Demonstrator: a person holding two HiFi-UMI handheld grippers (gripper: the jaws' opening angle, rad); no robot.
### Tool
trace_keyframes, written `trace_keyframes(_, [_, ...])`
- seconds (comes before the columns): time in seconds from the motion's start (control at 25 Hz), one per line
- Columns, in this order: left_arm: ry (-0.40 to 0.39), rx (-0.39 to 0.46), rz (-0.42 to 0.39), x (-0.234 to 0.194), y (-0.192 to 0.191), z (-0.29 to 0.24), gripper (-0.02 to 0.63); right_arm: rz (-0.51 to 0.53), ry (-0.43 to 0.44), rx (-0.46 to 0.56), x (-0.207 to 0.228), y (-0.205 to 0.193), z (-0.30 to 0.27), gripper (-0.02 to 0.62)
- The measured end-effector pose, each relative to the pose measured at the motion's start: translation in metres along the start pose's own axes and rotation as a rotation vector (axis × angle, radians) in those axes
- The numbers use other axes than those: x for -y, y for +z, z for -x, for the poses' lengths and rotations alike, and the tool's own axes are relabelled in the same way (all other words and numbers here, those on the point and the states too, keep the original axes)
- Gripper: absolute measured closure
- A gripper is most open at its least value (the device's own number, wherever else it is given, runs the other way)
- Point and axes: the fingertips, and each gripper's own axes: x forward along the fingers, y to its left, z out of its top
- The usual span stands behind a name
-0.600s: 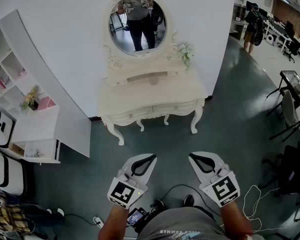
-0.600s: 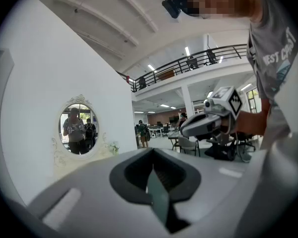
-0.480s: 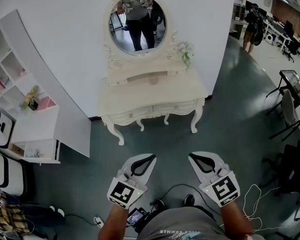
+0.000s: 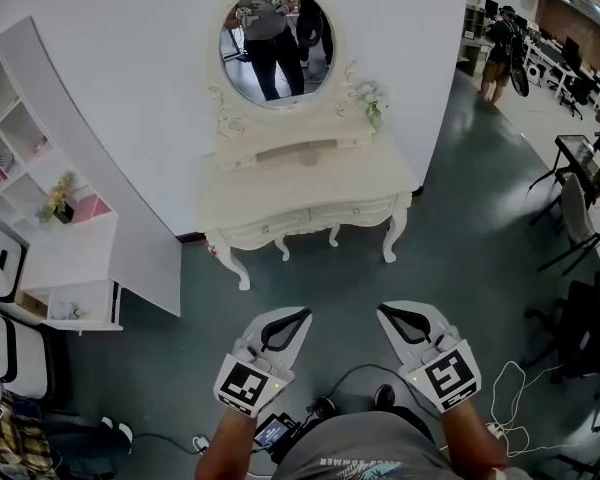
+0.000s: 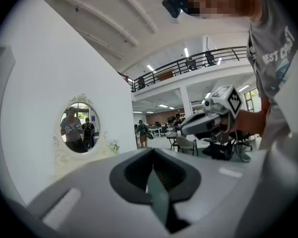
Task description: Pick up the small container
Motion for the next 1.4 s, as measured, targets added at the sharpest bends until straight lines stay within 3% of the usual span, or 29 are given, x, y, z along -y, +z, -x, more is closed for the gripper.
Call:
trace_keyframes(0.56, [-0.011, 0.006, -0.008, -0.030, -0.010, 0.009, 0.603, -0.098, -0.033, 0.019, 0.004, 0.008, -0.026, 0.594])
trace_keyframes(0.84, [0.053, -0.032, 0.009, -0.057, -0.014, -0.020, 0.604, -0.110, 0.013, 0.055, 0.044, 0.006, -0.059, 0.594])
trace_keyframes(1.4, [0.196, -0.088, 0.012, -0.105, -0.005, -0.125, 0.604, -0.120, 0.158, 0.088, 0.161, -0.010, -0.129, 0.594])
